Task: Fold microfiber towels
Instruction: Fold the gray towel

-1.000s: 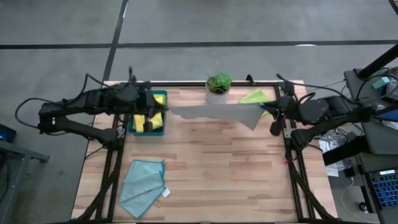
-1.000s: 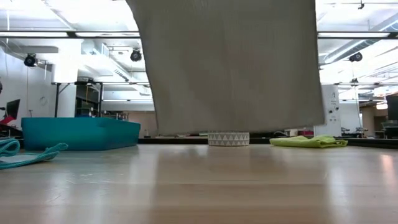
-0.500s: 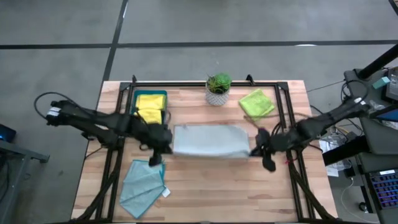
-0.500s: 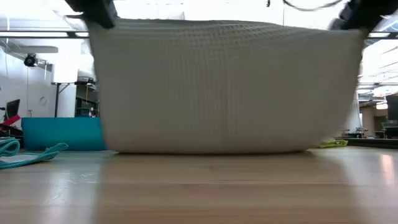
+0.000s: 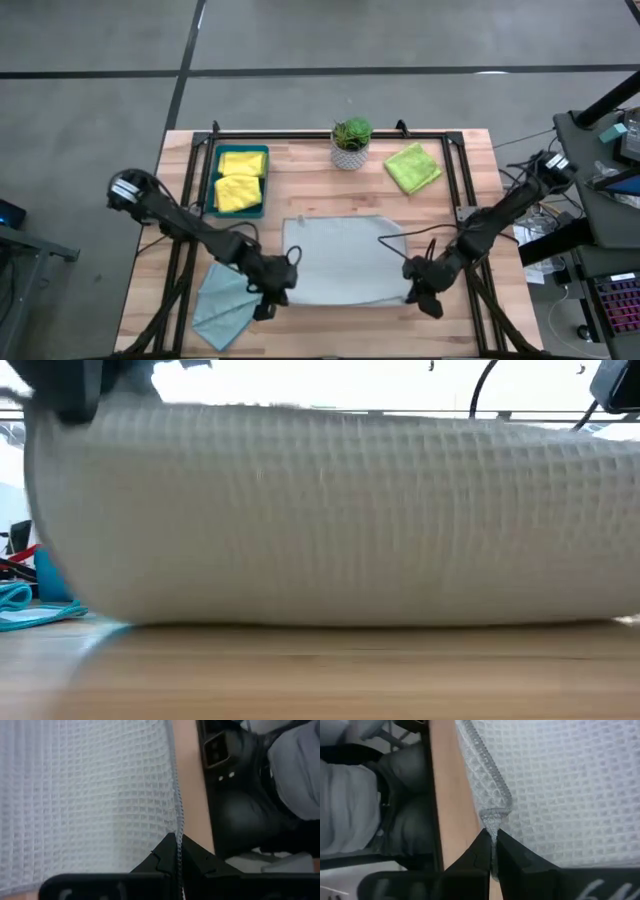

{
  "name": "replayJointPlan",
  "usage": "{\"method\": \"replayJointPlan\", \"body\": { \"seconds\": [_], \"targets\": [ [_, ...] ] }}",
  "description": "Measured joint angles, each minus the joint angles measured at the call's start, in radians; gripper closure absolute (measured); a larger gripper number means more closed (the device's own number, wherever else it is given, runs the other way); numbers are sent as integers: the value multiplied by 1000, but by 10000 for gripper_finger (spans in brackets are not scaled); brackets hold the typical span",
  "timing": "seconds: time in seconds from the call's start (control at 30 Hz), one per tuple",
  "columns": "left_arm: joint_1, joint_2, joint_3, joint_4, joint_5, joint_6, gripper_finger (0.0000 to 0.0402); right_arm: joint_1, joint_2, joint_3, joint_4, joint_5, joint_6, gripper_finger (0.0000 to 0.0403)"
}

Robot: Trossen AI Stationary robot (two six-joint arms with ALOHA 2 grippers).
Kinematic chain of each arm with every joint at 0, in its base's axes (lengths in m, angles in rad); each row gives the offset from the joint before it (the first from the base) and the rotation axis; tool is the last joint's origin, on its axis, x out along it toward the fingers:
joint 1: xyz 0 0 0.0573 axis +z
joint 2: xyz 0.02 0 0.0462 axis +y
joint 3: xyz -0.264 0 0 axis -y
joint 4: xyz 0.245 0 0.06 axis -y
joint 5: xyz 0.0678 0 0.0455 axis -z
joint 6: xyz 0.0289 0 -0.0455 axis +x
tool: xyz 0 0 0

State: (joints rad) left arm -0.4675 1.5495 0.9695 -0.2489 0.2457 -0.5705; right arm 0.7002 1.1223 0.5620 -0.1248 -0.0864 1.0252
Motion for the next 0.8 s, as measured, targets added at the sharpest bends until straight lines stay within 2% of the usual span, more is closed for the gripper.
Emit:
{"method": "replayJointPlan", "body": {
  "seconds": [0.17,0.3,0.5,0.63,0.8],
  "targets": [
    [45,35,-8,-31,8,36,402,-20,5,32,-75,15,-51,394],
    [104,25,-9,-107,-2,100,402,-66,-25,53,-257,92,-68,394],
    [210,19,-11,-168,-84,208,402,-149,-71,54,-459,216,-81,394],
    [280,18,-11,-233,-98,255,402,-209,-82,54,-503,269,-124,394],
    [328,9,-11,-277,-110,272,402,-260,-87,54,-528,270,-171,394]
  ]
}}
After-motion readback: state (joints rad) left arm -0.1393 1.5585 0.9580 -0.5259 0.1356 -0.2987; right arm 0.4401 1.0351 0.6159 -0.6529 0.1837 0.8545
